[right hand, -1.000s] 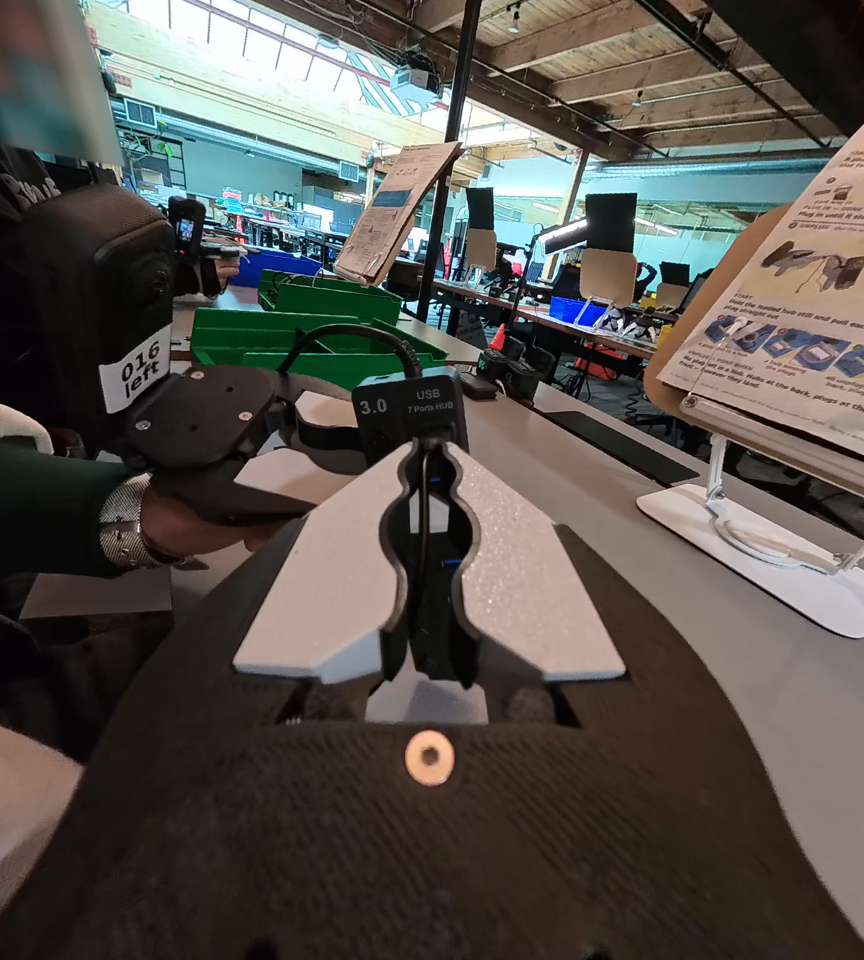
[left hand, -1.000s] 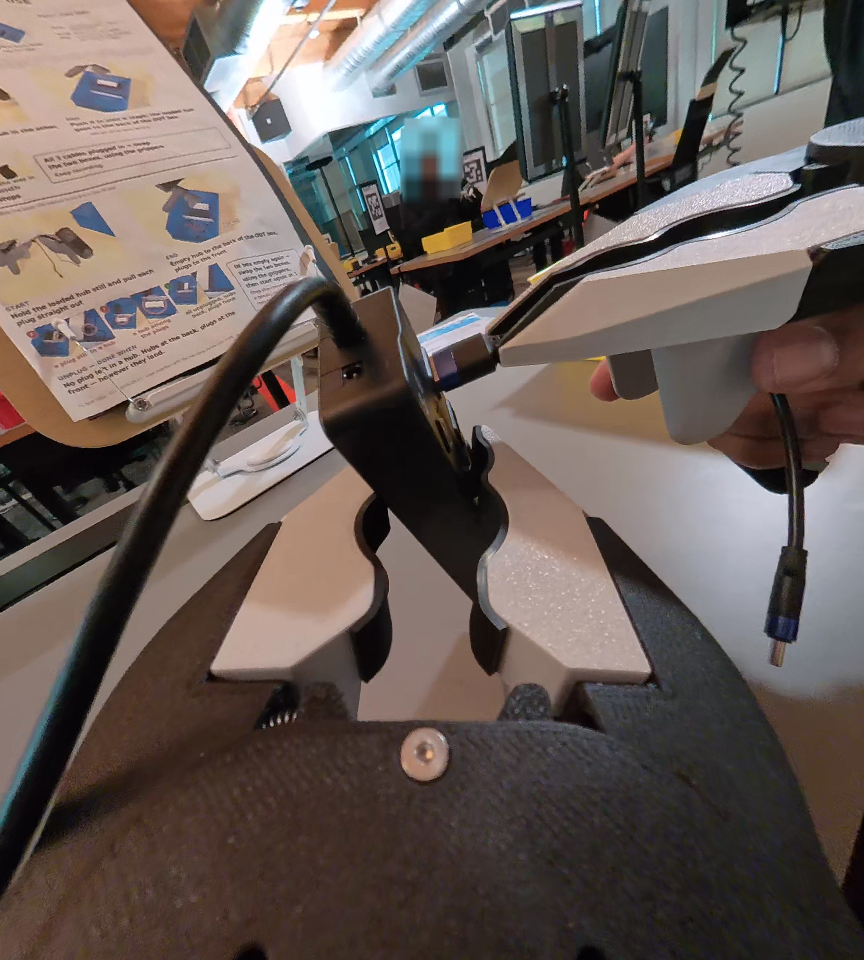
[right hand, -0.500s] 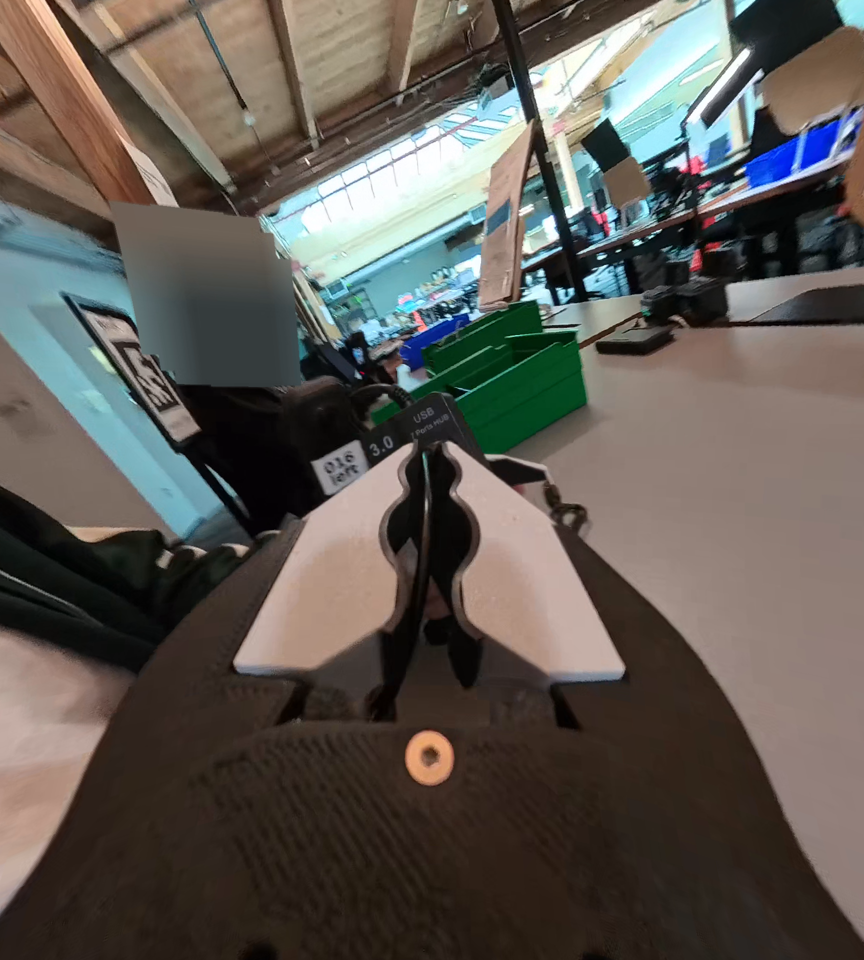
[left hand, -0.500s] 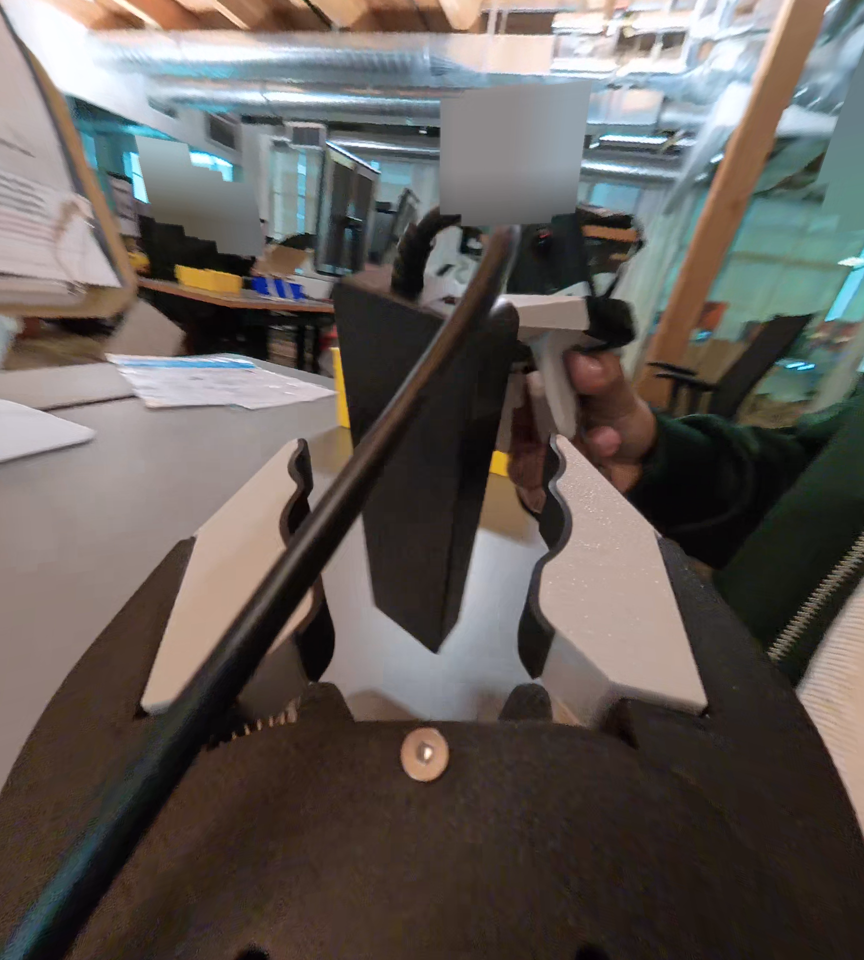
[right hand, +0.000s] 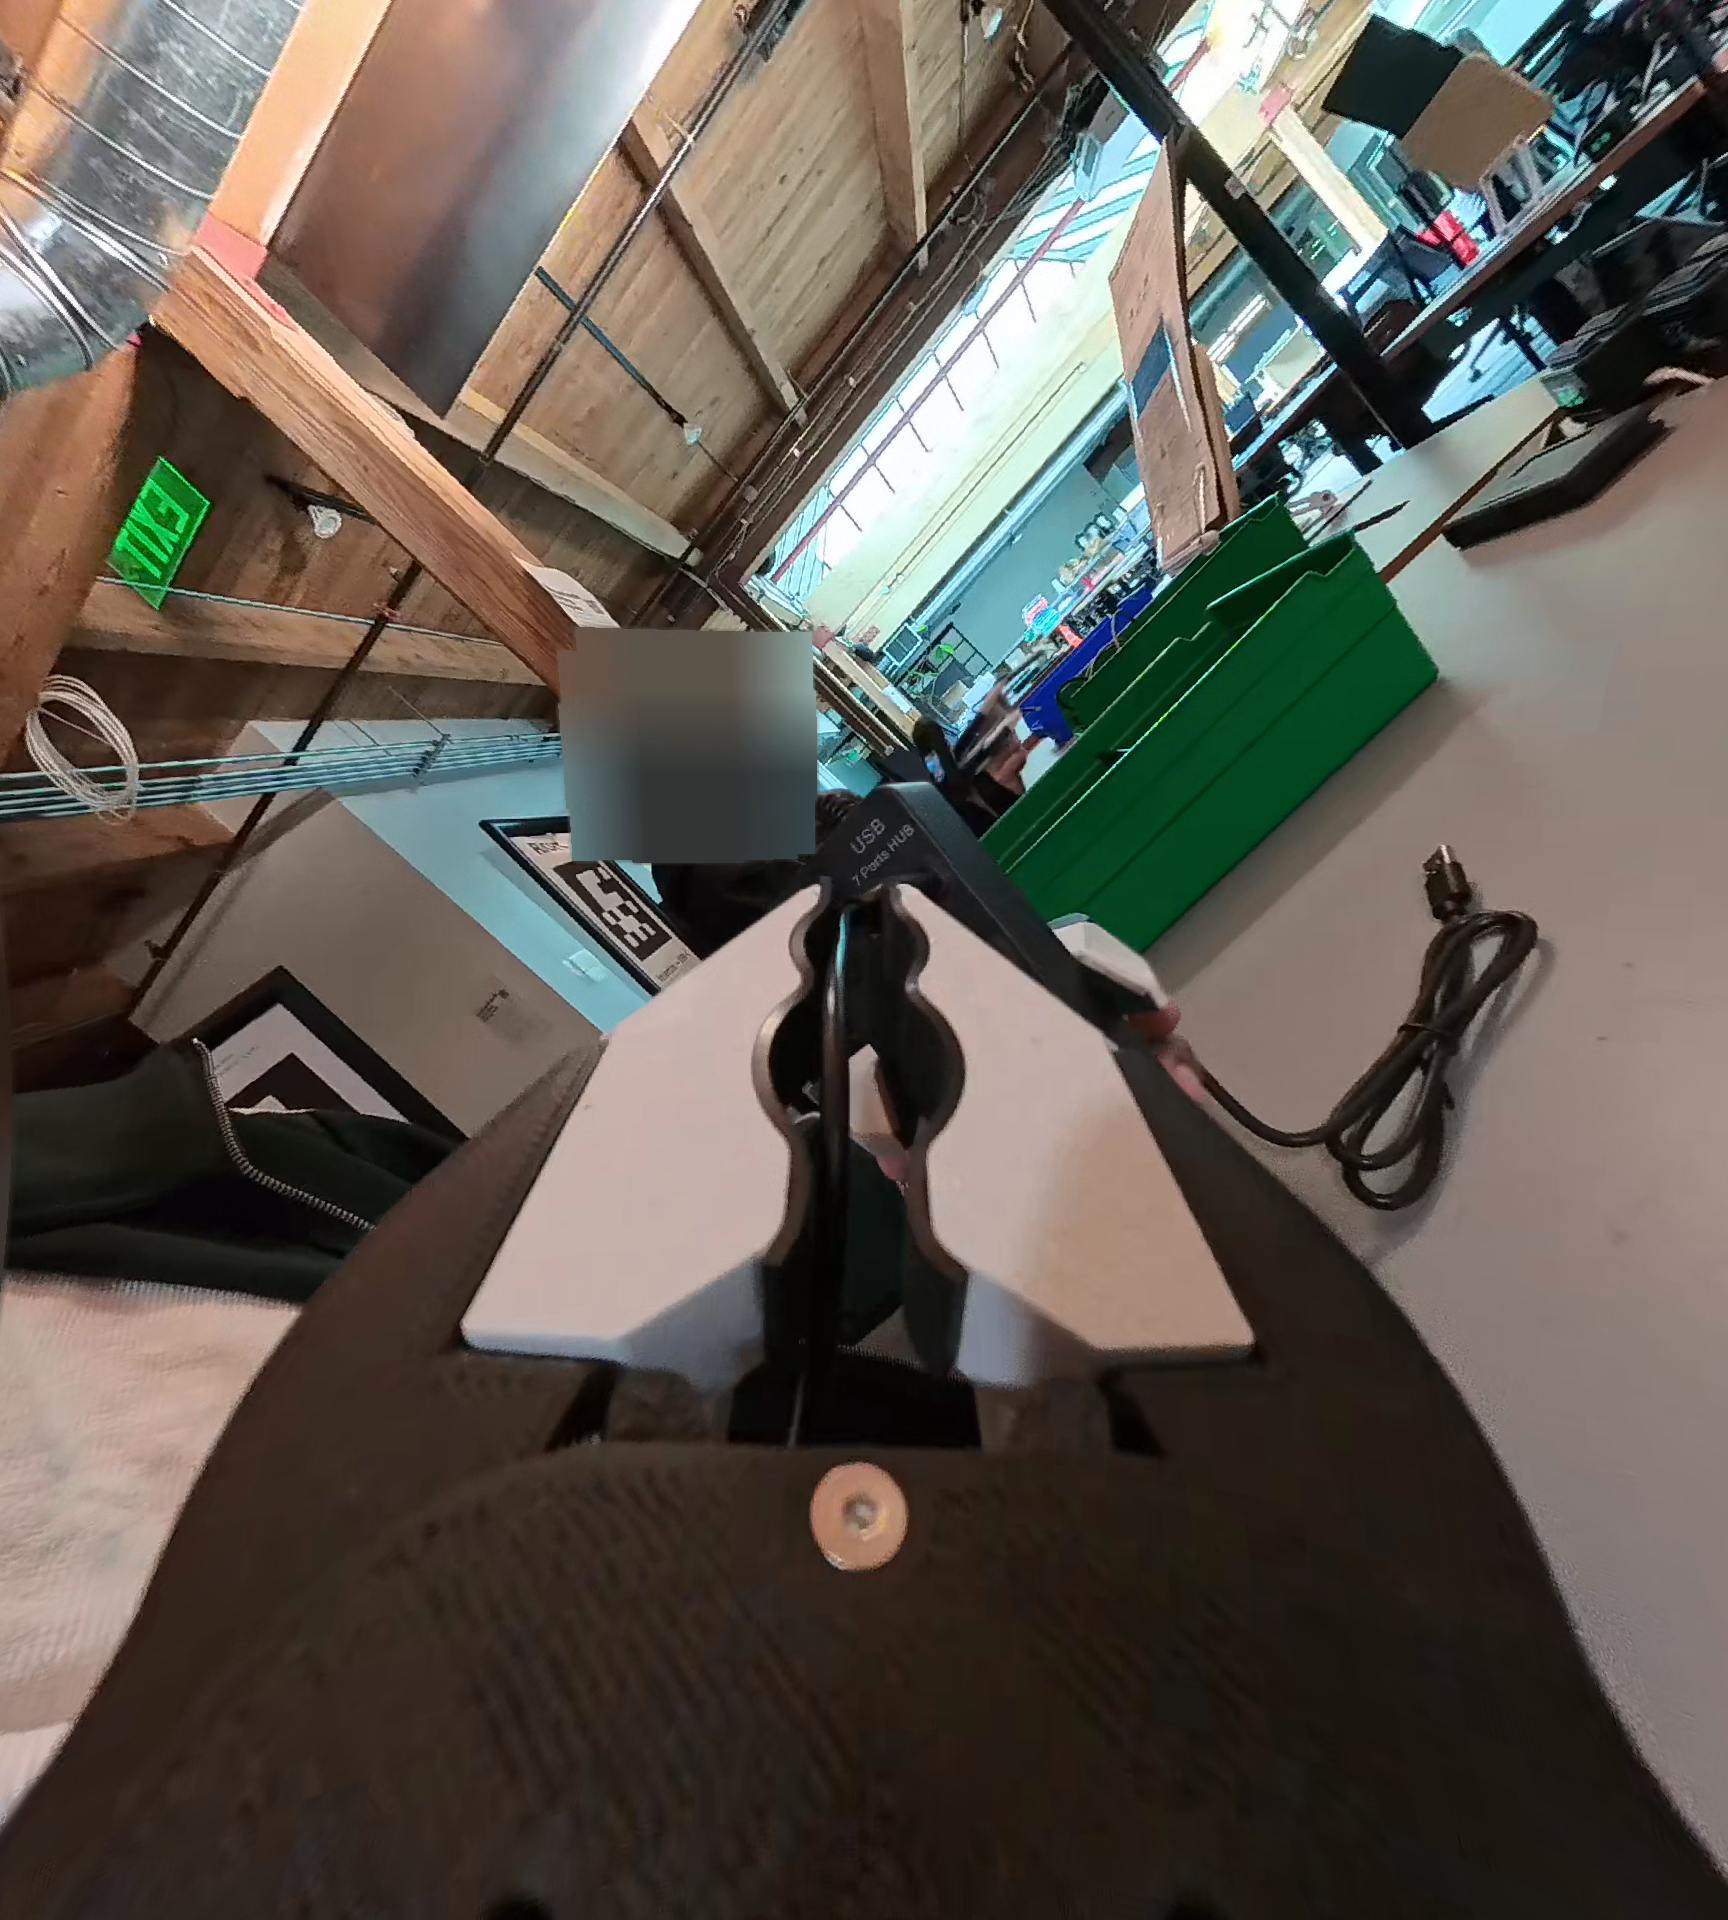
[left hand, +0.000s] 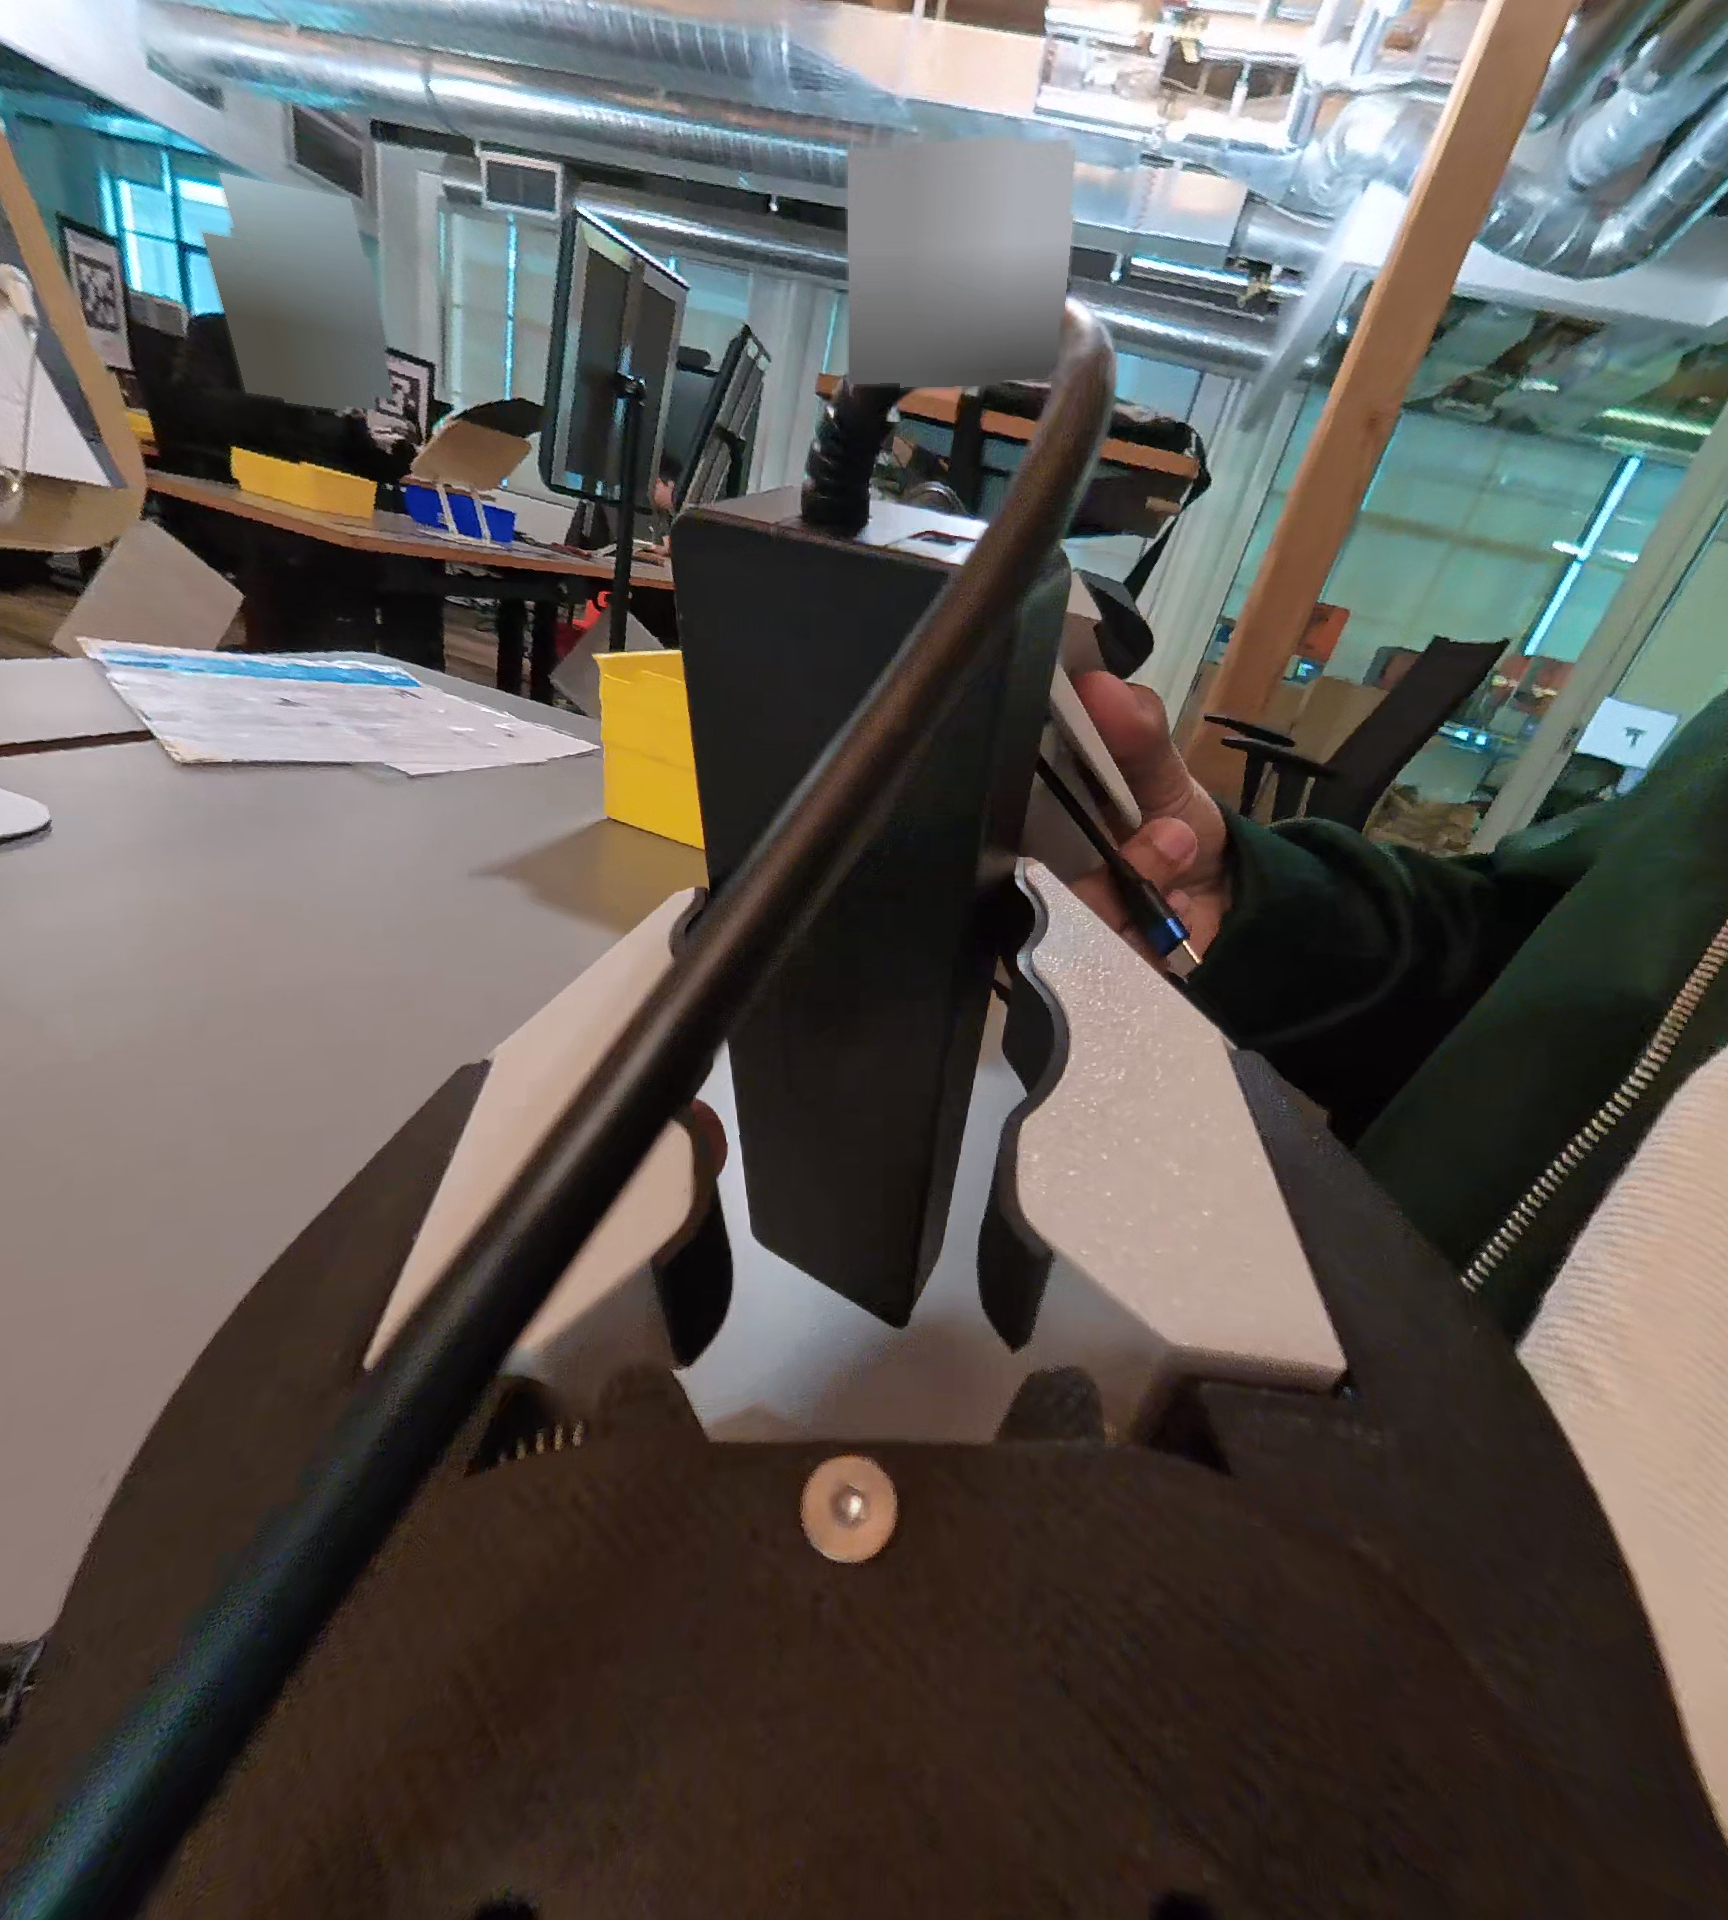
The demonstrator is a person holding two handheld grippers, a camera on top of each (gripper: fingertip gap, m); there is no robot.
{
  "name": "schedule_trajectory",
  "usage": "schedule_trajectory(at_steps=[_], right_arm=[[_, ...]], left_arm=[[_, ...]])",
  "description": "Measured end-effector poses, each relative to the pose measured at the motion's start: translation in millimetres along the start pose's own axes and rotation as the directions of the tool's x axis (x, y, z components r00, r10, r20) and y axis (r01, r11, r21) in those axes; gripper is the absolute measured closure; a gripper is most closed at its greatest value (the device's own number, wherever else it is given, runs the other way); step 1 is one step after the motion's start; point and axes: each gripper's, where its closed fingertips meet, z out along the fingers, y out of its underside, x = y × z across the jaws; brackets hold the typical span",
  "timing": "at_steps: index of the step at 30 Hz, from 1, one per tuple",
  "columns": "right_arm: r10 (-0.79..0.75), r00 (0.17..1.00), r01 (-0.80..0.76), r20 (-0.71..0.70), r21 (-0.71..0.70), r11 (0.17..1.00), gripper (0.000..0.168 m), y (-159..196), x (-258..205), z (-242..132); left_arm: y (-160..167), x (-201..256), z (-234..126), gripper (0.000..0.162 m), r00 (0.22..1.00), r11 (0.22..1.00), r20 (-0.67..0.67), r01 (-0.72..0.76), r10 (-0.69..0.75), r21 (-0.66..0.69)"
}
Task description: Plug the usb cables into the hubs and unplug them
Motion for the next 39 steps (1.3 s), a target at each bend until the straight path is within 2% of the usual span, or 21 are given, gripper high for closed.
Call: schedule_trajectory(at_steps=[2, 5, 8, 10, 12, 14, 16, 21, 23, 26, 30, 33, 36, 39], right_arm=[[-0.003, 1.0, 0.004, -0.017, 0.031, 1.0, 0.161, -6, 2, -3], [-0.046, 0.996, 0.053, -0.079, 0.089, 0.995, 0.145, -22, 9, -13], [-0.201, 0.959, 0.22, -0.202, 0.077, 0.972, 0.138, -31, 22, -23], [-0.369, 0.874, 0.385, -0.315, -0.012, 0.923, 0.134, -27, 37, -27], [-0.535, 0.753, 0.522, -0.384, -0.148, 0.84, 0.129, -16, 51, -26], [-0.654, 0.655, 0.591, -0.38, -0.283, 0.756, 0.119, 4, 59, -18], [-0.694, 0.632, 0.601, -0.345, -0.347, 0.72, 0.11, 25, 60, -5], [-0.643, 0.674, 0.518, -0.364, -0.389, 0.762, 0.089, 52, 70, 7], [-0.613, 0.7, 0.498, -0.366, -0.365, 0.786, 0.094, 50, 70, 6], [-0.557, 0.761, 0.459, -0.333, -0.331, 0.825, 0.116, 52, 64, 7], [-0.532, 0.785, 0.416, -0.318, -0.365, 0.833, 0.116, 56, 66, 7], [-0.369, 0.88, 0.297, -0.298, -0.259, 0.919, 0.116, 47, 58, 8], [-0.2, 0.945, 0.156, -0.261, -0.178, 0.972, 0.116, 41, 56, 6], [-0.102, 0.97, 0.077, -0.221, -0.117, 0.99, 0.116, 35, 52, 4]], left_arm=[[-3, -6, -1, 0.108, 0.999, 0.999, 0.024, 0.044, -0.044, 0.024], [-15, -19, -7, 0.108, 0.985, 0.982, 0.058, 0.153, -0.16, 0.112], [-29, -40, -20, 0.108, 0.946, 0.925, 0.066, 0.293, -0.317, 0.241], [-37, -53, -31, 0.108, 0.903, 0.857, 0.04, 0.392, -0.428, 0.335], [-44, -66, -44, 0.108, 0.856, 0.777, 0.012, 0.464, -0.517, 0.425], [-46, -76, -53, 0.108, 0.821, 0.716, -0.01, 0.504, -0.571, 0.482], [-47, -78, -56, 0.108, 0.802, 0.68, -0.036, 0.528, -0.596, 0.508], [-45, -64, -45, 0.108, 0.797, 0.68, -0.094, 0.563, -0.596, 0.47], [-44, -58, -40, 0.108, 0.792, 0.677, -0.111, 0.577, -0.6, 0.456], [-40, -56, -34, 0.108, 0.794, 0.689, -0.097, 0.575, -0.6, 0.442], [-40, -54, -32, 0.109, 0.822, 0.736, -0.064, 0.539, -0.567, 0.409], [-43, -51, -32, 0.093, 0.853, 0.774, -0.051, 0.494, -0.519, 0.396], [-39, -49, -28, 0.09, 0.879, 0.821, -0.011, 0.449, -0.476, 0.354], [-37, -52, -28, 0.098, 0.897, 0.85, 0.04, 0.402, -0.44, 0.342]])
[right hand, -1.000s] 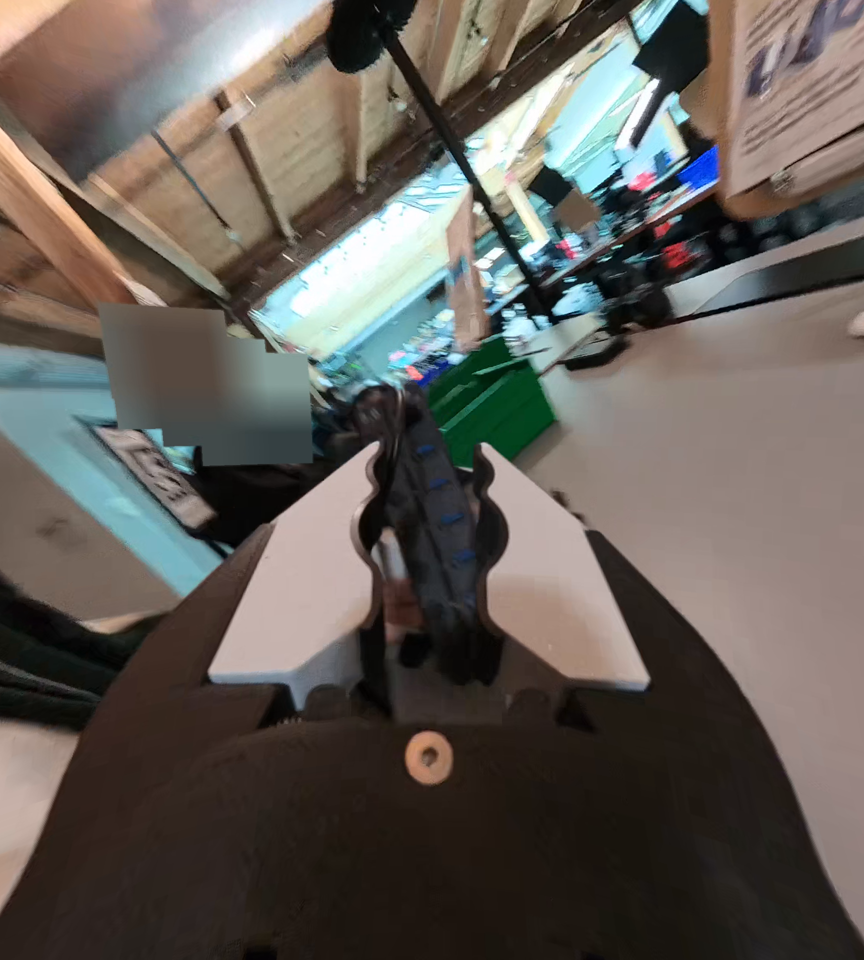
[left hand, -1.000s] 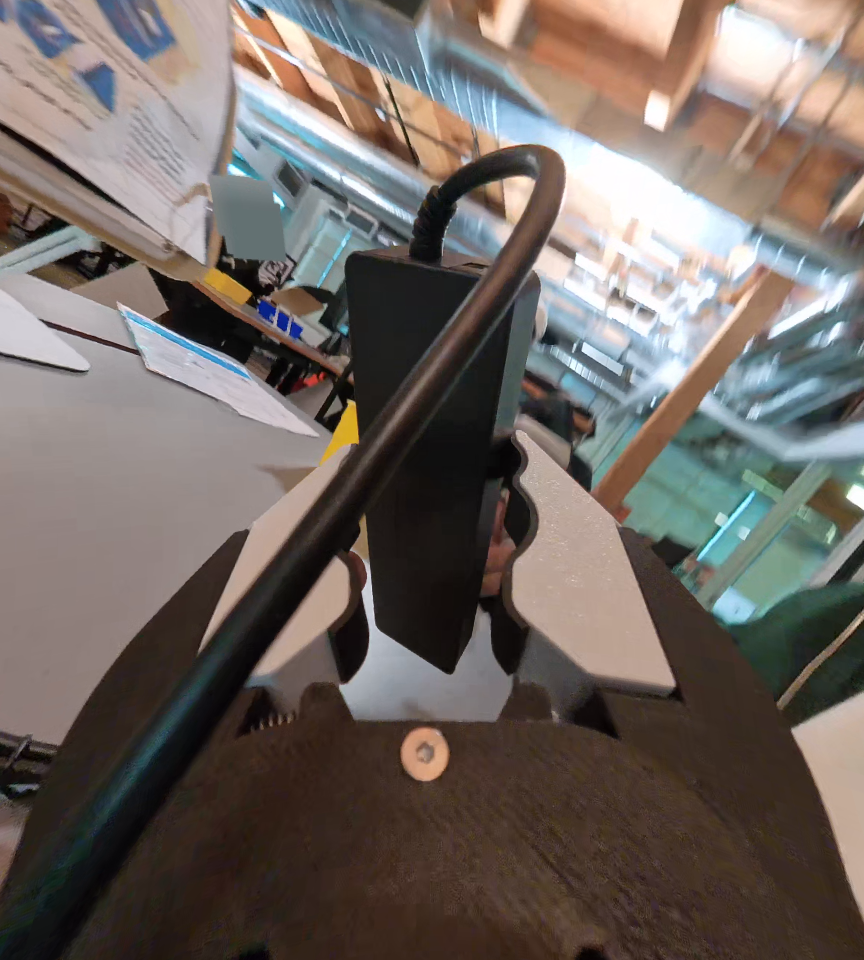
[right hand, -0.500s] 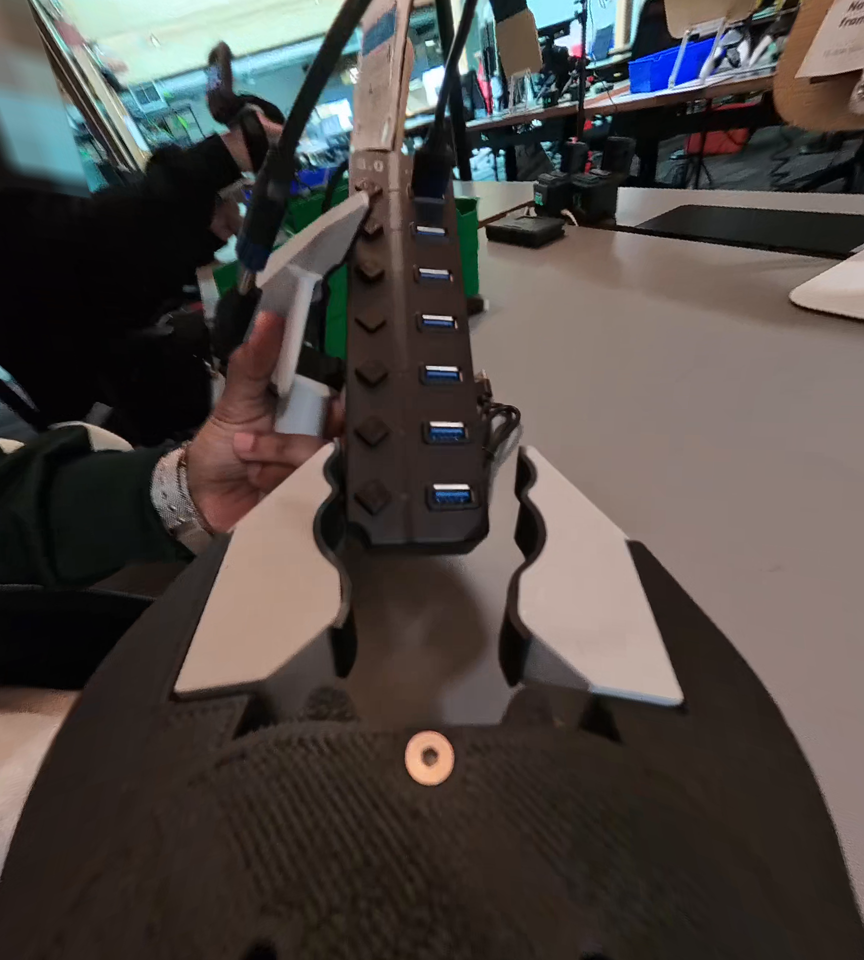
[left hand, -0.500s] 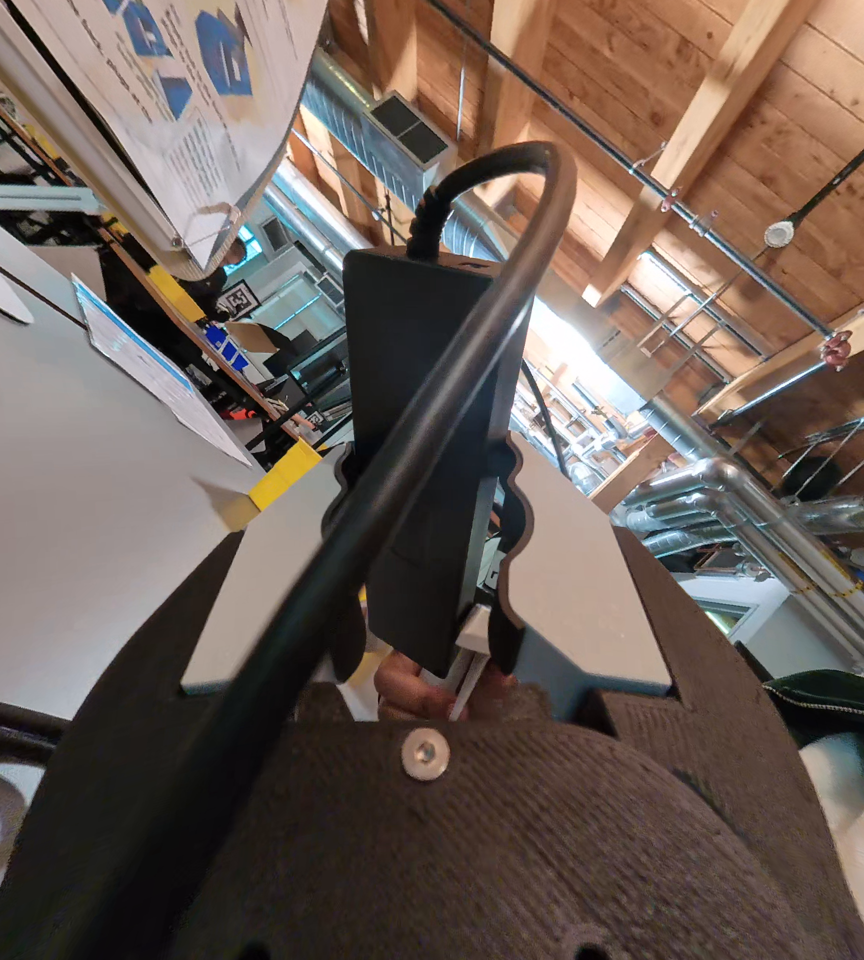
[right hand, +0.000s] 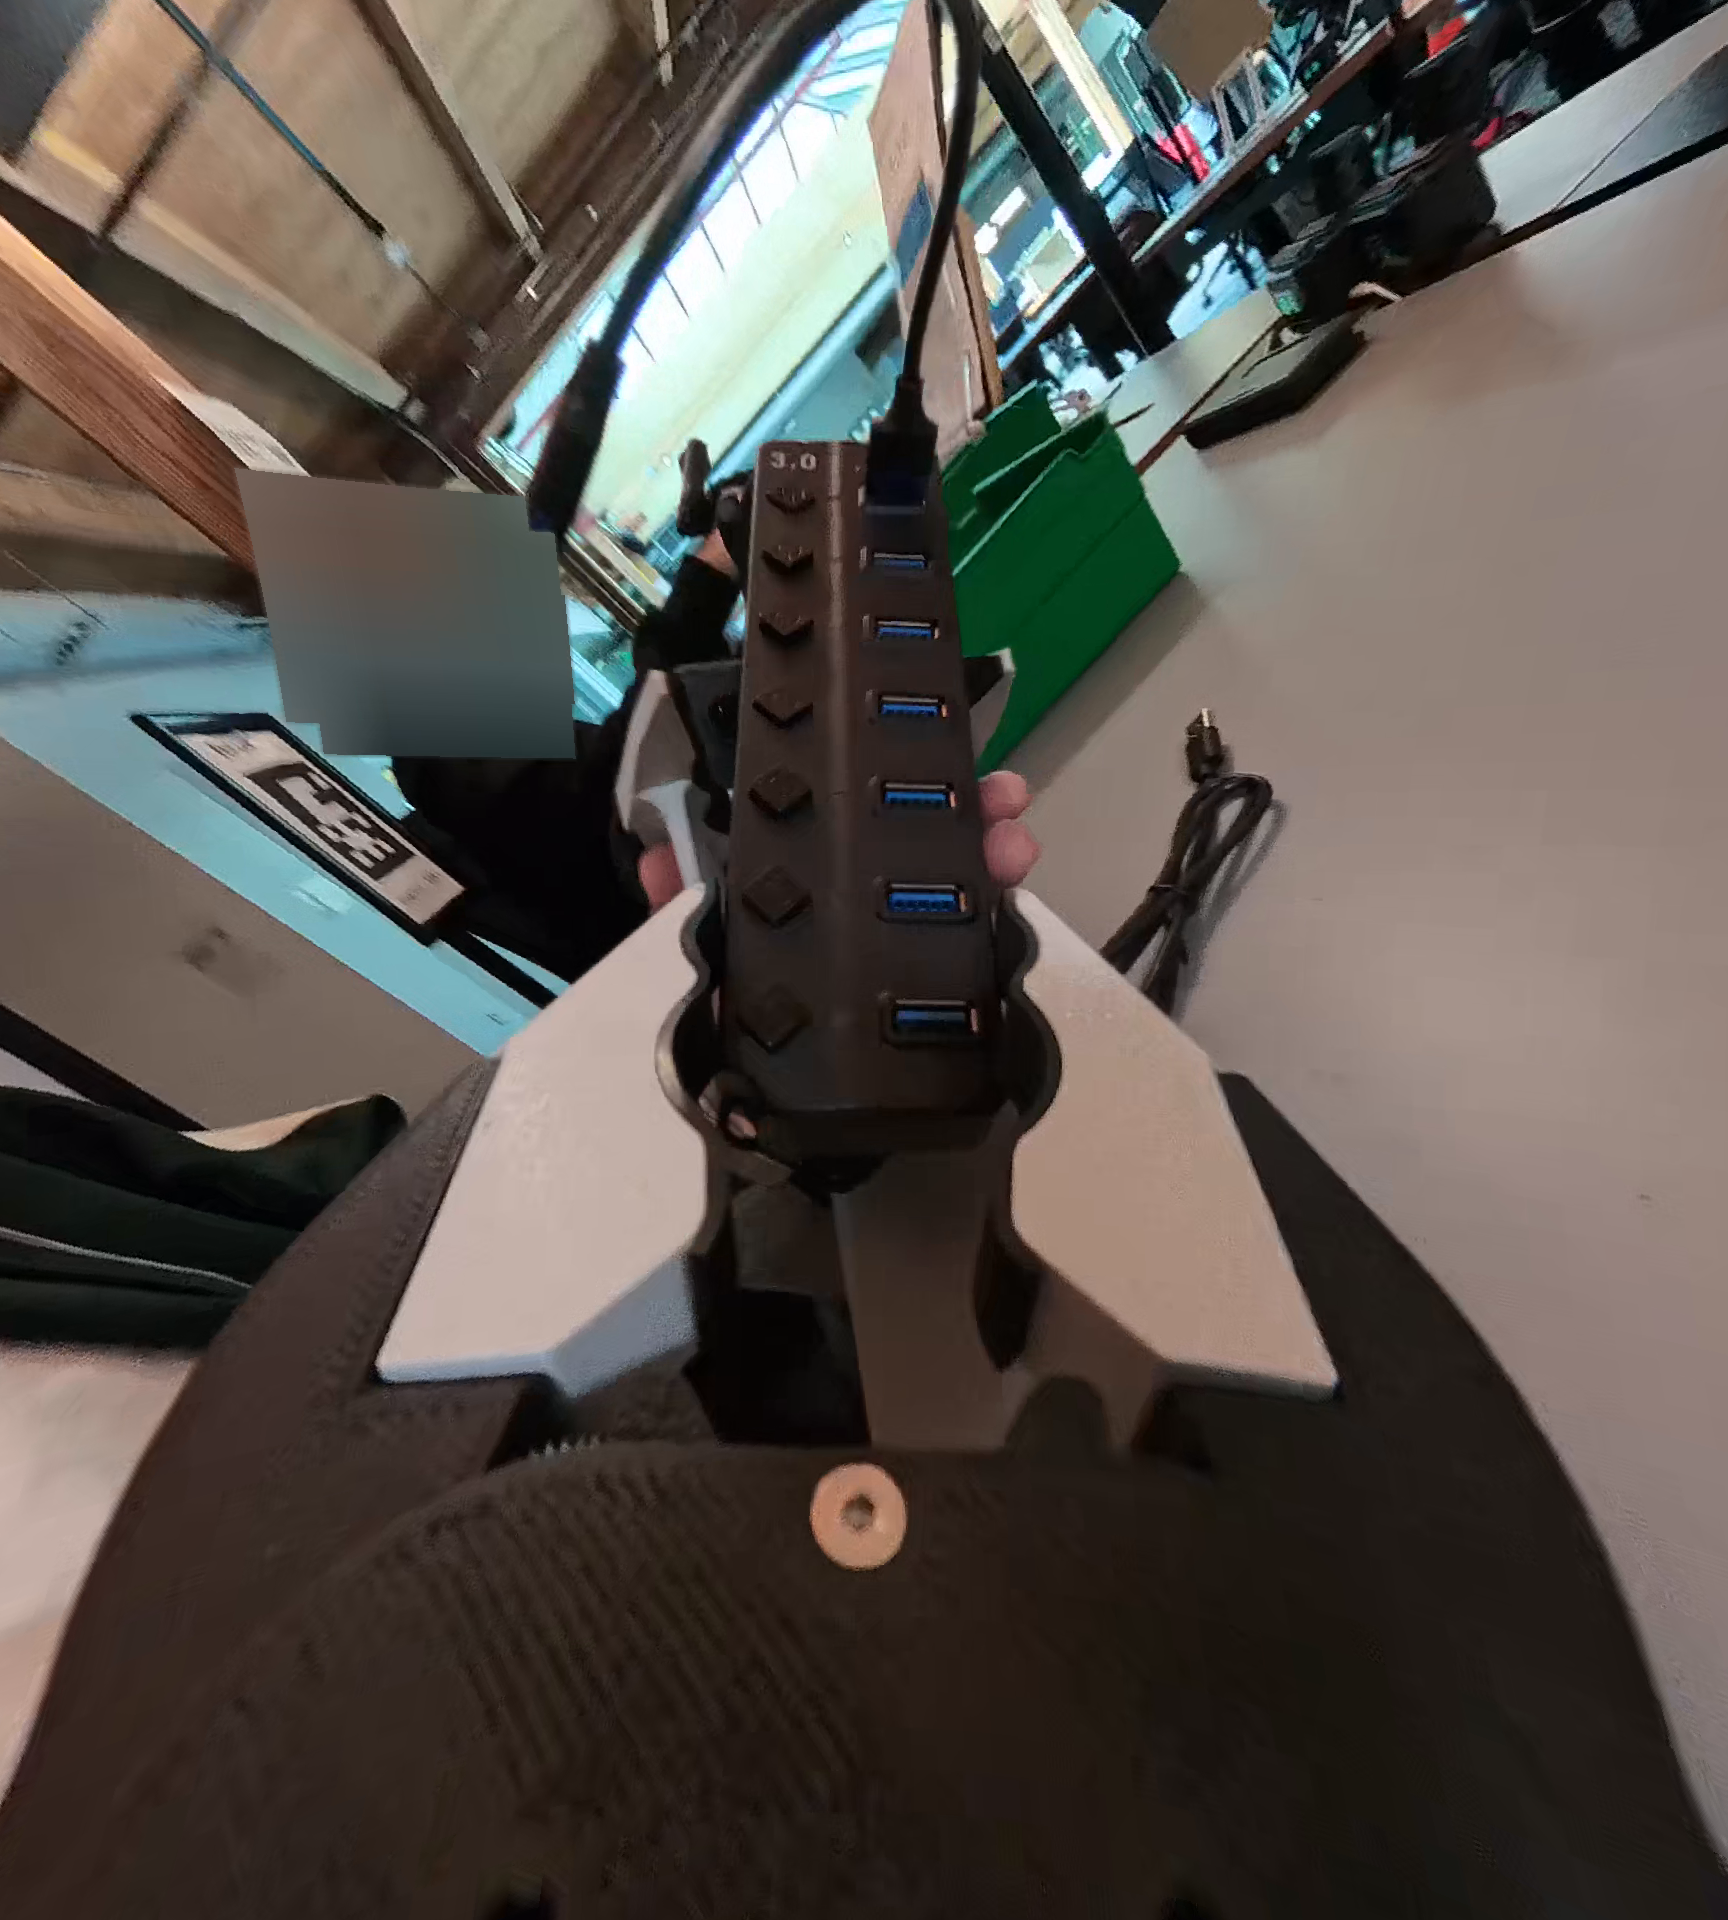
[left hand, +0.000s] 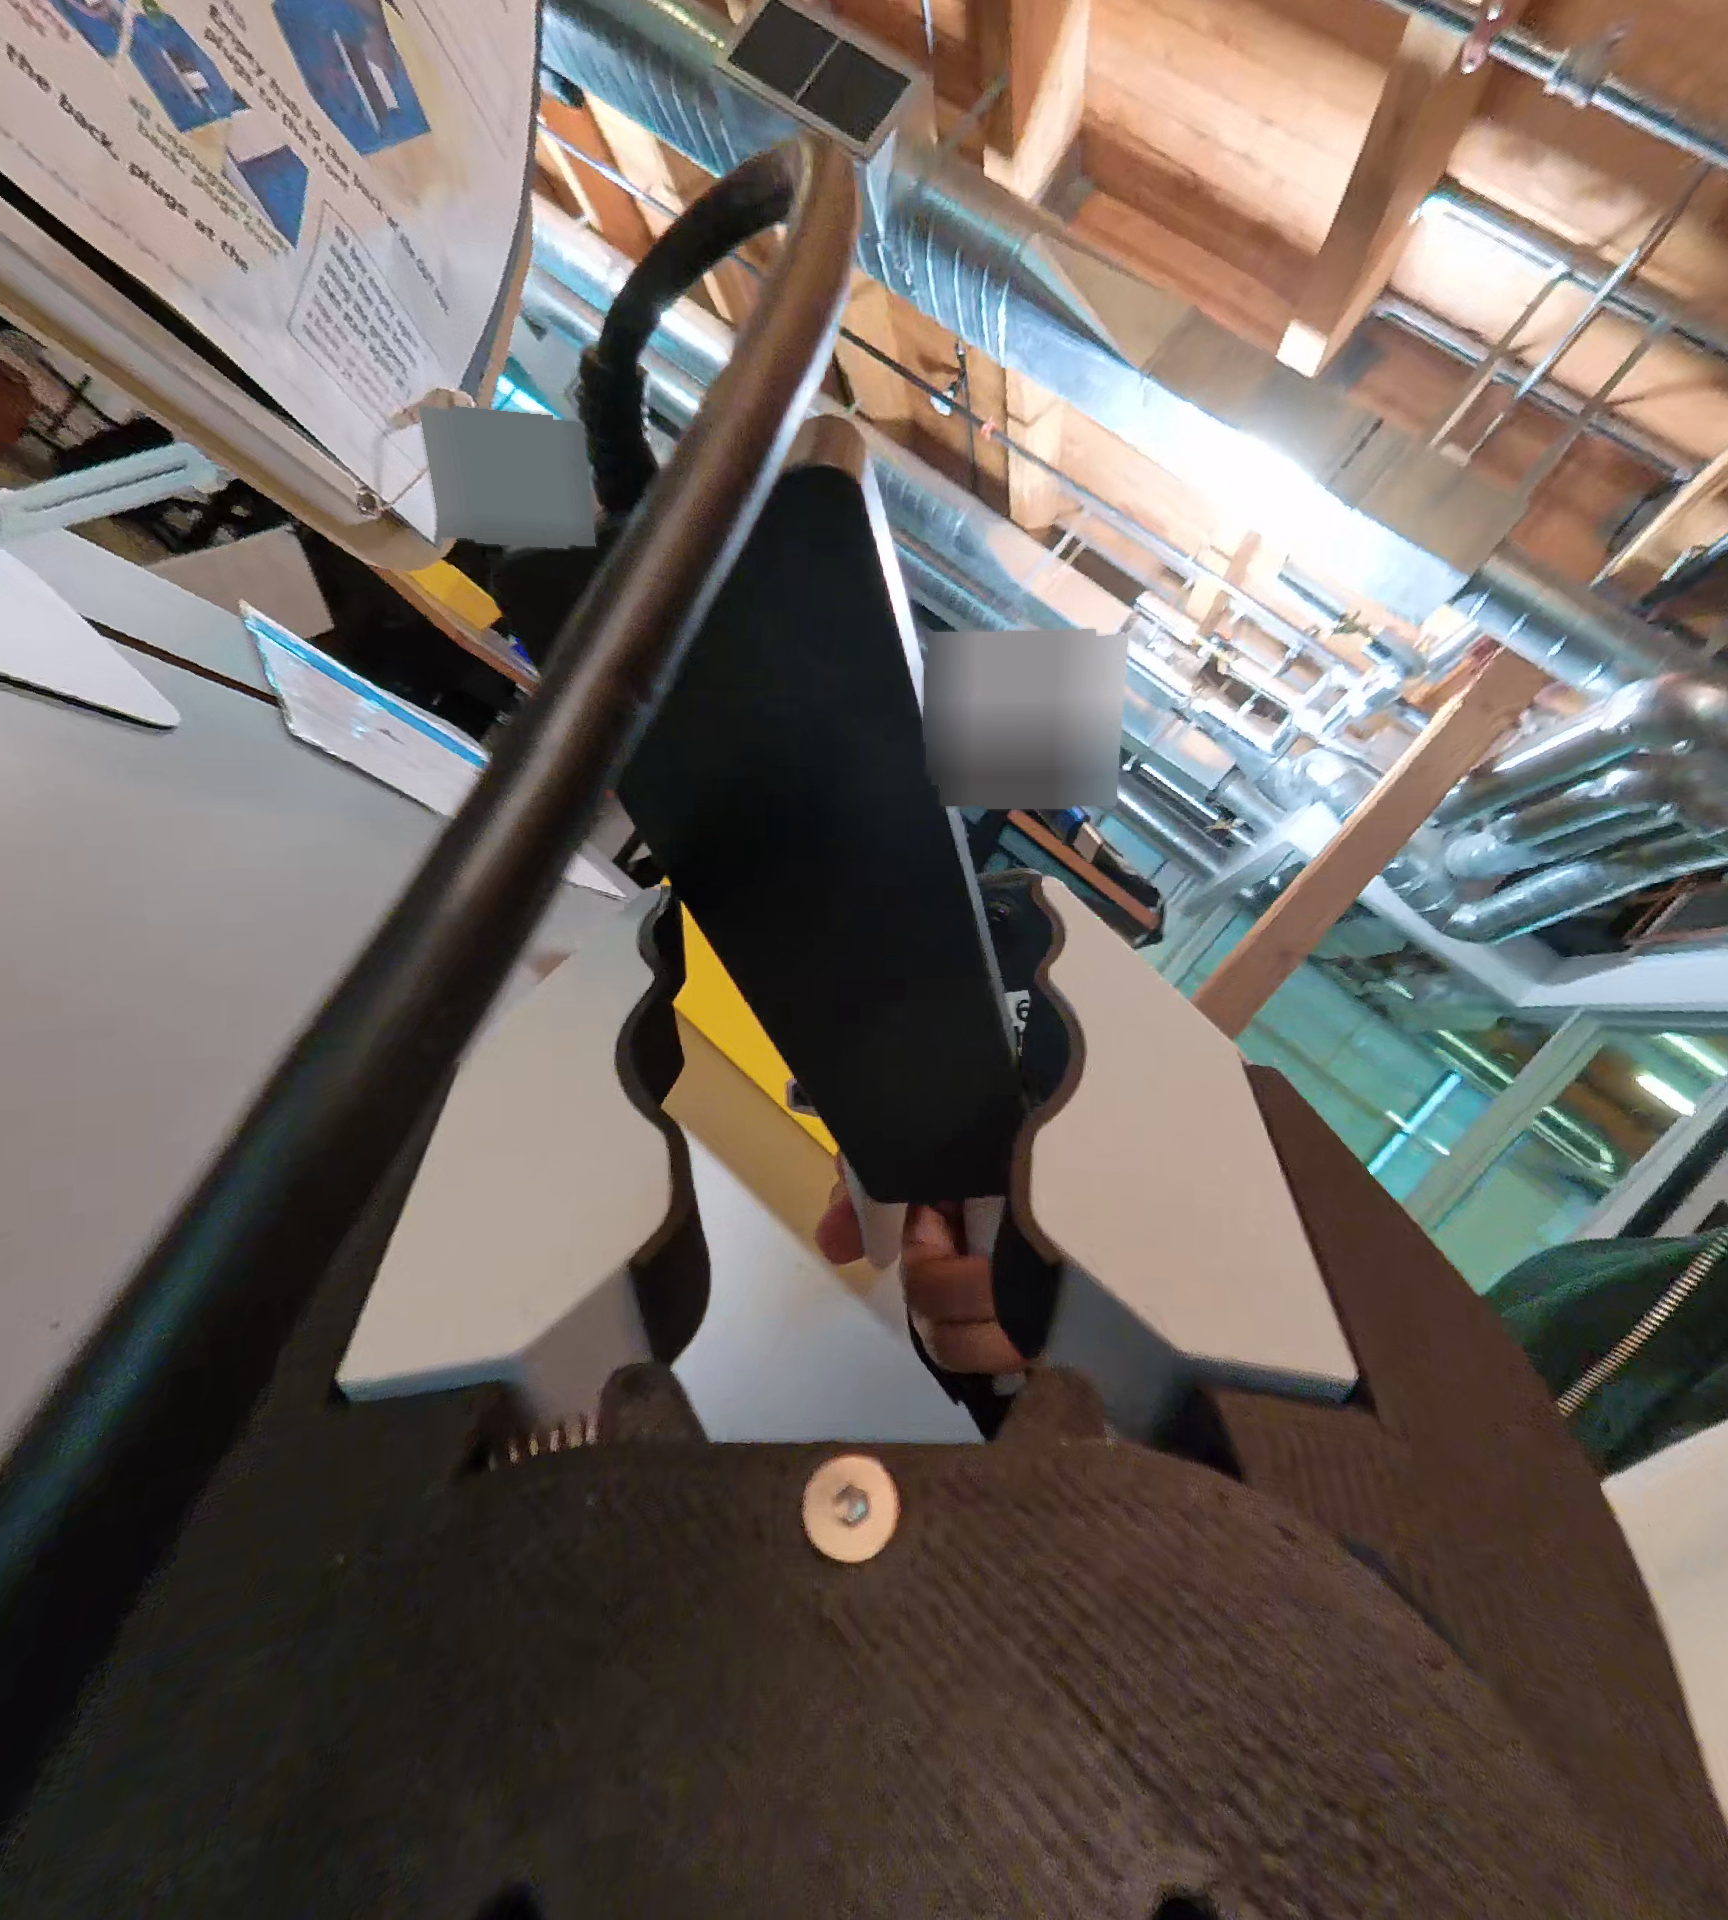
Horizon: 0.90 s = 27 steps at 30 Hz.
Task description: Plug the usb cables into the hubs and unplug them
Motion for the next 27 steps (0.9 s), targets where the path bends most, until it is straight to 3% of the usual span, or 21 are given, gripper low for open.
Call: schedule_trajectory(at_steps=[7, 9, 11, 19, 22, 27], right_arm=[[-0.013, 0.999, 0.013, 0.04, 0.001, 1.0, 0.116, 2, -8, 2], [-0.025, 0.998, 0.025, 0.052, 0.002, 1.0, 0.116, 2, -10, 2], [-0.07, 0.997, 0.071, 0.037, -0.019, 0.997, 0.116, 6, -9, 3], [-0.132, 0.991, 0.132, 0.01, -0.011, 0.991, 0.115, 9, -3, 5], [-0.121, 0.993, 0.121, -0.014, 0.01, 0.993, 0.103, 4, 4, 2], [-0.131, 0.991, 0.132, -0.034, 0.031, 0.991, 0.099, -2, 8, -1]], left_arm=[[-10, -1, -5, 0.092, 1.0, 0.999, -0.01, 0.016, -0.015, 0.051], [-16, 1, -8, 0.094, 0.999, 0.995, -0.033, 0.042, -0.039, 0.088], [-20, 4, -10, 0.107, 0.996, 0.993, -0.07, 0.058, -0.051, 0.098], [-23, 9, -10, 0.11, 0.994, 0.995, -0.104, 0.046, -0.037, 0.092], [-29, 7, -14, 0.109, 0.993, 0.992, -0.109, 0.058, -0.045, 0.113], [-41, 1, -20, 0.109, 0.99, 0.985, -0.119, 0.089, -0.072, 0.148]])
